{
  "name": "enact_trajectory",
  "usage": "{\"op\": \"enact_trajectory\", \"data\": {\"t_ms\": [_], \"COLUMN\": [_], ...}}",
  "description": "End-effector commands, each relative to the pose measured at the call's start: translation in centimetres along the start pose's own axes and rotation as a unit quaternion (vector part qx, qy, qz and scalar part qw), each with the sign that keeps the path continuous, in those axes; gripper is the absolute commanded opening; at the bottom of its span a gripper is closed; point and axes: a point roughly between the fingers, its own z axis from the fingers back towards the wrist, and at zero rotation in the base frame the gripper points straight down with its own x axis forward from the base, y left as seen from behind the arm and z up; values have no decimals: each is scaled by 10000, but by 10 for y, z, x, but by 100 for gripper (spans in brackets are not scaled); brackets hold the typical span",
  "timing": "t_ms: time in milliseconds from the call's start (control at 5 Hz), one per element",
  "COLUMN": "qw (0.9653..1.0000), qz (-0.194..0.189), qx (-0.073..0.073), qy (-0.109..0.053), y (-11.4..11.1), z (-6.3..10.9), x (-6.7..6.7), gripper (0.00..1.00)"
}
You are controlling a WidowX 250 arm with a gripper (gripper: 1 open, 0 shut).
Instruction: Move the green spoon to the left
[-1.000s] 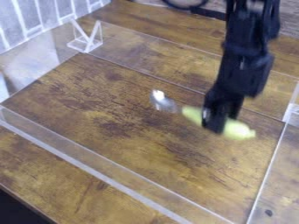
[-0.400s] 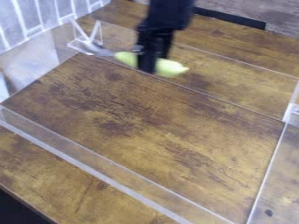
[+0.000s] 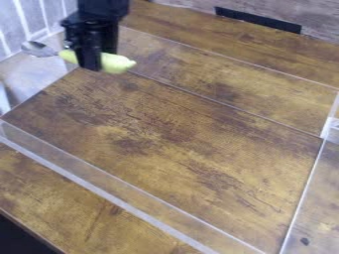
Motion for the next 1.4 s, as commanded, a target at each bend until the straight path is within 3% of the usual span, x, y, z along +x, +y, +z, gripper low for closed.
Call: {"op": "enact_trajectory", "data": {"t_ms": [0, 600, 1000, 1200], "qw": [9990, 9986, 9967, 9971], "qz": [7, -269, -646, -582], "qx": [450, 442, 468, 480], "qy": [-27, -58, -116, -124], "y": [6, -1, -3, -5], "z": [20, 18, 20, 19], "x": [-12, 12, 21, 27], "gripper": [0, 0, 0, 0]}}
